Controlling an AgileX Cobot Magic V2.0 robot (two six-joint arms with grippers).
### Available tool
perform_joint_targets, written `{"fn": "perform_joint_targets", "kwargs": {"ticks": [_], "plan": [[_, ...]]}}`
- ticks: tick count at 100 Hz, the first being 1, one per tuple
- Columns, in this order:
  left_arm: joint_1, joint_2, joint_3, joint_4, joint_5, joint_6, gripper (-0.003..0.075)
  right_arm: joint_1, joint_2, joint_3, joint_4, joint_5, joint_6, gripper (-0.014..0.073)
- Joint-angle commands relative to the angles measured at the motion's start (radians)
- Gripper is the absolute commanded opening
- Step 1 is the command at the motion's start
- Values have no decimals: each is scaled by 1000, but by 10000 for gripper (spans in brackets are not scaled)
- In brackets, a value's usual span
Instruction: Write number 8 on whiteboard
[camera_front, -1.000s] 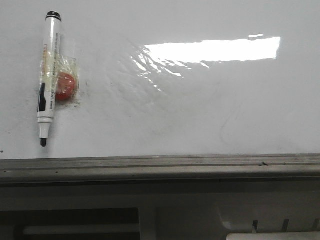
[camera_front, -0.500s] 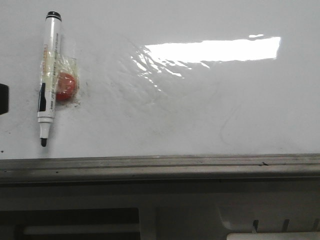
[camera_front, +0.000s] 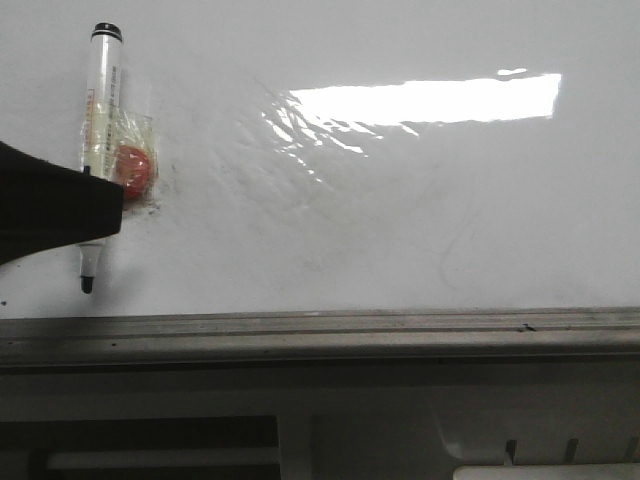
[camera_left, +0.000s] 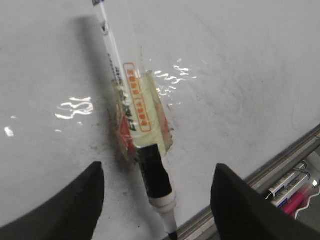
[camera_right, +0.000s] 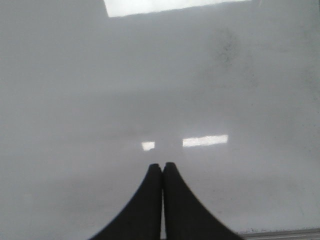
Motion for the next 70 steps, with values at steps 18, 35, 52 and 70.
{"fn": "perform_joint_targets", "kwargs": {"ticks": [18, 35, 52, 70], "plan": [[-10, 36, -34, -5, -89, -73, 398, -2, 18, -36, 2, -77, -12, -64], [-10, 67, -34, -5, -92, -73, 237, 7, 18, -36, 2, -75, -12, -64], [-10, 76, -34, -5, -90, -73, -12, 206, 23, -36, 2, -108, -12, -64], [-10, 76, -34, 25, -90, -62, -20, 456, 133, -57, -12, -69, -12, -63]]}}
